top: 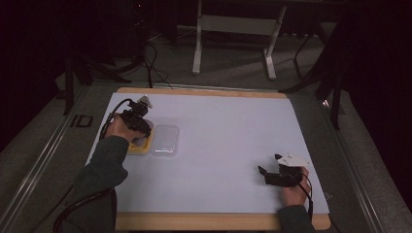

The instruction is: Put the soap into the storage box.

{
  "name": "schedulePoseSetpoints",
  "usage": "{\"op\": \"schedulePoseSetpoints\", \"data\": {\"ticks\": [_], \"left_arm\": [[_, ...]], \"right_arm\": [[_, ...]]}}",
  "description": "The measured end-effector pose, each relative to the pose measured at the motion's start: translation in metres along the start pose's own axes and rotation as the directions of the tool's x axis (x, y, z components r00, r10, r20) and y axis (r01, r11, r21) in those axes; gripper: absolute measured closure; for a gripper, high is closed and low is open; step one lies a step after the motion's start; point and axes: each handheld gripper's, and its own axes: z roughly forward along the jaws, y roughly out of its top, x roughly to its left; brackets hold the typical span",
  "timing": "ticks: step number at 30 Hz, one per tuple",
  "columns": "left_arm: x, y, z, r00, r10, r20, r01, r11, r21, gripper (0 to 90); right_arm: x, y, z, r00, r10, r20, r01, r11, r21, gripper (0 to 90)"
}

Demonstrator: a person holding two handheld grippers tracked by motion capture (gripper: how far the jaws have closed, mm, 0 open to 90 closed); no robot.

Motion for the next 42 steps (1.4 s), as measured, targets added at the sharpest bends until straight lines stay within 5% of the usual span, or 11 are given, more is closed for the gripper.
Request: {"op": "schedulePoseSetpoints", "data": {"ticks": [20,30,42], "left_arm": [[0.014,0.002,0.017,0.9934,-0.115,-0.008,0.115,0.9930,0.027,49.6],[0.015,0.004,0.030,0.9891,-0.138,-0.052,0.142,0.9864,0.083,49.6],[0.017,0.005,0.039,0.9828,-0.178,-0.048,0.183,0.9771,0.109,49.6]], "right_arm": [[0.000,0.000,0.001,1.0000,-0.004,-0.001,0.004,1.0000,0.007,16.1],[0.000,0.000,0.000,1.0000,-0.003,-0.002,0.003,1.0000,0.006,16.1],[0.000,0.000,0.000,1.0000,-0.003,-0.003,0.003,1.0000,0.005,16.1]]}}
